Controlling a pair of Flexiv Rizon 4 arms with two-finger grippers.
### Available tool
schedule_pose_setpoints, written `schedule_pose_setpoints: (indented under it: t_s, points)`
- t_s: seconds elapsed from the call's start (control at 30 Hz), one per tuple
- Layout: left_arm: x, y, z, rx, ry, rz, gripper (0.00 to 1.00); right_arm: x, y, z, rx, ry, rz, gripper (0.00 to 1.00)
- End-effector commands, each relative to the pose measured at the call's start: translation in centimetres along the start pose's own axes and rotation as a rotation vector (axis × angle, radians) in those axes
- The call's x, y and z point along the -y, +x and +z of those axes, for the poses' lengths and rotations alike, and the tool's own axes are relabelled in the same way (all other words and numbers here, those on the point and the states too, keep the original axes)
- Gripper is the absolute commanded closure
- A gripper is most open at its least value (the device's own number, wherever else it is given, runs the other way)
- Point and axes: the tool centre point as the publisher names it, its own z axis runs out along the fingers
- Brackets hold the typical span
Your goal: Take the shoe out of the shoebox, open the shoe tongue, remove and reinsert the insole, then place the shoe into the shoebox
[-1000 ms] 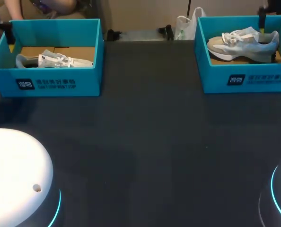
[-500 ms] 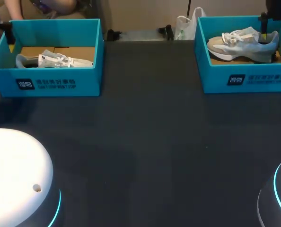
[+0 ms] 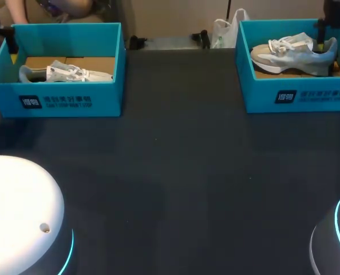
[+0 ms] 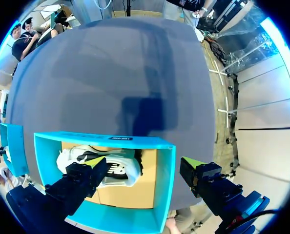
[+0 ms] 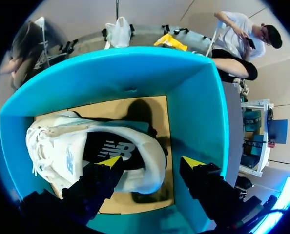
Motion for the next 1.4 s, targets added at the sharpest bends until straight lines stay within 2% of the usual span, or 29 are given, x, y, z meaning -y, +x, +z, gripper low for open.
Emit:
schedule_pose_setpoints:
  t_s: [0.03,0.23,0.43,0.5,0.8,0.93,1.07,1.17,1.23,1.3,1.4]
  points:
    - [0.1,0.0,0.0,-0.001,-0.002,0.001,0.00,-1.0,0.0,1.0,-0.012,0.039,-0.002,0.33]
    - [0.1,0.0,0.0,-0.001,-0.002,0.001,0.00,-0.9,0.1,2.0,-0.038,0.061,-0.002,0.42]
    - [0.1,0.0,0.0,-0.001,-0.002,0.001,0.00,-1.0,0.1,2.8,-0.052,0.084,-0.002,0.45]
    - [0.1,0.0,0.0,-0.001,-0.002,0.001,0.00,-0.9,0.2,3.0,-0.055,0.091,-0.002,0.50]
    - [0.1,0.0,0.0,-0.001,-0.002,0.001,0.00,-0.6,0.3,3.9,-0.071,0.113,0.001,0.50]
    - [0.1,0.0,0.0,-0.001,-0.002,0.001,0.00,-0.4,0.4,3.7,-0.070,0.113,0.006,0.40]
    - [0.1,0.0,0.0,-0.001,-0.002,0.001,0.00,-0.2,0.3,3.8,-0.069,0.116,0.012,0.18]
    - [0.1,0.0,0.0,-0.001,-0.002,0.001,0.00,0.0,0.4,4.2,-0.072,0.124,0.014,0.15]
    - [0.1,0.0,0.0,-0.001,-0.002,0.001,0.00,0.1,0.6,4.4,-0.076,0.132,0.010,0.19]
    - [0.1,0.0,0.0,-0.001,-0.002,0.001,0.00,0.1,0.8,4.6,-0.077,0.134,0.007,0.32]
    - [0.1,0.0,0.0,-0.001,-0.002,0.001,0.00,0.1,0.9,4.6,-0.081,0.137,0.007,0.46]
